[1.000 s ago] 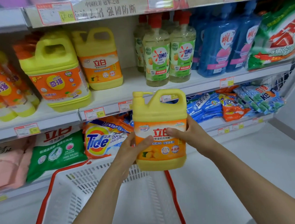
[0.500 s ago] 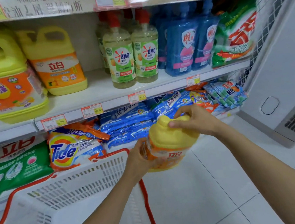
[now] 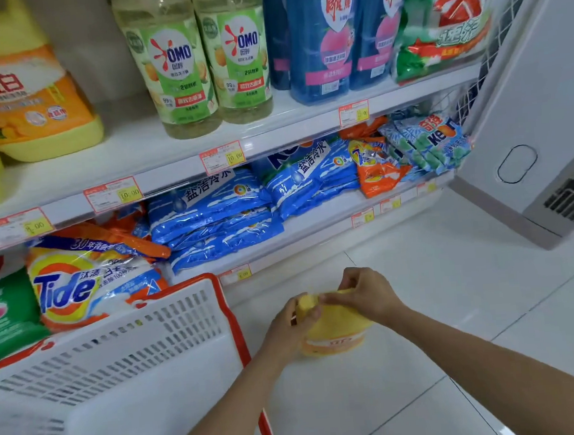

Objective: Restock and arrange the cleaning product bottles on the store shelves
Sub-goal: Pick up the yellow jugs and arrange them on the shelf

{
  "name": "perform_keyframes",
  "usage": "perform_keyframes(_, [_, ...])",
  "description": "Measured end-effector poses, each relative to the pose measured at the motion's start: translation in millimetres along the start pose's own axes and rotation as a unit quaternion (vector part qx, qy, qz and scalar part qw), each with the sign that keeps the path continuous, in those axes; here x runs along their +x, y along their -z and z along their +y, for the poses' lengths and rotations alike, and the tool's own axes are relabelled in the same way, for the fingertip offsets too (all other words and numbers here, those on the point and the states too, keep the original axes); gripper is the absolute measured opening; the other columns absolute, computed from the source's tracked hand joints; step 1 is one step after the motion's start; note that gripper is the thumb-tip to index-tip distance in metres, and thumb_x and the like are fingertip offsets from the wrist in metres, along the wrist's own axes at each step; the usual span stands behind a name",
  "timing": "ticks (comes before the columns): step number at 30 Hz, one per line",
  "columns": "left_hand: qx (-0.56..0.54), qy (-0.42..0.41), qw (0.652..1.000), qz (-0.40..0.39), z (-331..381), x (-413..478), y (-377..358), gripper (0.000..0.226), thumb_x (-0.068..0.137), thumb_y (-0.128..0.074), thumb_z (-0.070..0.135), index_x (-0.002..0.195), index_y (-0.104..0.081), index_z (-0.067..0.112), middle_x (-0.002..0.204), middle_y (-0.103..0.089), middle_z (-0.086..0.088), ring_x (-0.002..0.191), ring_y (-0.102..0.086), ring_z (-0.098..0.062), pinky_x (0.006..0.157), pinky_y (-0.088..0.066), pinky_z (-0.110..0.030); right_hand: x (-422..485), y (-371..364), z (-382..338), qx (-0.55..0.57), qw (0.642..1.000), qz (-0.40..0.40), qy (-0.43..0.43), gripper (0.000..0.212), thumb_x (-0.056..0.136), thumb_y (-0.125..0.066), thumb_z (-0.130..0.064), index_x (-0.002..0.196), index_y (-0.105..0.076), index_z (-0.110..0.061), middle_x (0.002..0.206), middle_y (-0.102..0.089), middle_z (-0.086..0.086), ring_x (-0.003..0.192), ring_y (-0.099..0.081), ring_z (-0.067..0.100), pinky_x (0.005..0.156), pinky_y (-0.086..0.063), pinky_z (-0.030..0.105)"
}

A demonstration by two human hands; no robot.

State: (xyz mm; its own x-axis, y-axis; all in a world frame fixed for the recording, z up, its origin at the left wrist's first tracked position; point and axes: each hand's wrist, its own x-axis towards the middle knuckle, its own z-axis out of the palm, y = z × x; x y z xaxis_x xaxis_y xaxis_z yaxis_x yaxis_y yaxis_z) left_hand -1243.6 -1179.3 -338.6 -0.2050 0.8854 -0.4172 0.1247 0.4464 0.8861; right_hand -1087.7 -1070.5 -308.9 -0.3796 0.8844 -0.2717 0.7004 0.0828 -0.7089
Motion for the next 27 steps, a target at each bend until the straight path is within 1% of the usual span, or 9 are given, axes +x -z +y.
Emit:
perform_keyframes(2, [0.008,0.019,0.999,0.037,-11.6,7.2,-9.8,0.032,0.092,-0.057,0.055,0.116,-0.059,0.033,0.115,-0.064,0.004,0.109,-0.059,-0.017,0.099,-0.048,-0.037,4.1,-8.6,14.5,0.004,1.000,-0.017,-0.009,0.048,0.064,-0.084,-0.058,0.063,-0.052,-0.022,0.063,-0.057,-0.008,0.069,-0.055,0.011,0.062,-0.040,0.028])
perform_keyframes(4, [0.041,0.016,0.997,0.059,-18.4,10.0,-14.9,0.028,0.099,-0.051,0.042,0.118,-0.062,0.025,0.112,-0.065,0.001,0.108,-0.059,-0.020,0.095,-0.047,-0.034,6.9,-14.1,24.5,0.002,0.999,-0.034,-0.015,0.046,0.067,-0.083,-0.057,0.065,-0.054,-0.021,0.065,-0.057,-0.007,0.069,-0.054,0.010,0.061,-0.039,0.027])
perform_keyframes(9, [0.106,-0.003,0.991,0.079,-23.2,13.4,-19.5,0.027,0.100,-0.050,0.038,0.118,-0.064,0.022,0.110,-0.068,-0.004,0.105,-0.061,-0.025,0.090,-0.049,-0.038,10.8,-17.9,35.5,0.005,0.999,-0.036,-0.004,0.043,0.075,-0.079,-0.054,0.065,-0.054,-0.021,0.066,-0.058,-0.004,0.067,-0.053,0.010,0.060,-0.038,0.027])
perform_keyframes(15, [0.216,-0.015,0.976,0.014,-13.0,4.5,-6.2,0.033,0.100,-0.049,0.040,0.125,-0.060,0.022,0.122,-0.066,-0.004,0.111,-0.060,-0.023,0.093,-0.048,-0.034,8.9,-4.7,40.7,0.024,0.989,-0.145,0.013,0.039,0.088,-0.070,-0.046,0.068,-0.049,-0.019,0.062,-0.045,-0.006,0.060,-0.049,0.013,0.067,-0.052,0.038])
perform_keyframes(17, [0.262,-0.032,0.964,0.019,3.3,1.7,11.4,0.036,0.099,-0.051,0.041,0.130,-0.058,0.024,0.131,-0.060,-0.002,0.116,-0.058,-0.019,0.097,-0.046,-0.032,8.3,0.2,33.5,-0.039,0.988,-0.149,0.032,0.037,0.090,-0.066,-0.048,0.069,-0.051,-0.021,0.066,-0.050,-0.004,0.064,-0.053,0.015,0.072,-0.054,0.039])
perform_keyframes(19, [0.290,-0.094,0.950,0.060,25.4,-4.5,38.7,0.033,0.099,-0.053,0.038,0.129,-0.059,0.026,0.134,-0.056,0.001,0.121,-0.054,-0.016,0.100,-0.041,-0.026,12.5,4.3,14.7,-0.092,0.985,-0.106,0.095,0.033,0.092,-0.064,-0.046,0.072,-0.057,-0.020,0.074,-0.061,0.000,0.072,-0.058,0.018,0.077,-0.054,0.041])
perform_keyframes(22, [0.339,-0.201,0.903,0.170,58.2,-20.7,96.8,0.027,0.098,-0.056,0.029,0.123,-0.065,0.023,0.139,-0.051,0.000,0.134,-0.042,-0.019,0.103,-0.032,-0.027,22.4,6.5,-41.4,-0.041,0.980,-0.036,0.191,0.024,0.091,-0.066,-0.040,0.081,-0.065,-0.019,0.084,-0.066,-0.006,0.080,-0.060,0.011,0.079,-0.052,0.039])
perform_keyframes(25, [0.397,-0.281,0.826,0.286,81.0,-35.1,169.3,0.032,0.097,-0.055,0.030,0.125,-0.065,0.019,0.143,-0.049,-0.008,0.140,-0.035,-0.030,0.113,-0.028,-0.042,29.5,-2.5,-123.6,0.011,0.966,0.007,0.259,0.019,0.091,-0.067,-0.036,0.097,-0.069,-0.018,0.098,-0.065,-0.008,0.087,-0.061,0.006,0.080,-0.049,0.028])
perform_keyframes(27, [0.432,-0.308,0.769,0.357,93.4,-45.4,219.1,0.040,0.095,-0.049,0.034,0.128,-0.062,0.016,0.142,-0.049,-0.014,0.140,-0.034,-0.036,0.115,-0.028,-0.053,29.9,-13.5,-180.1,0.076,0.955,0.001,0.288,0.015,0.092,-0.068,-0.030,0.101,-0.067,-0.018,0.107,-0.062,-0.004,0.086,-0.064,0.007,0.076,-0.051,0.027])
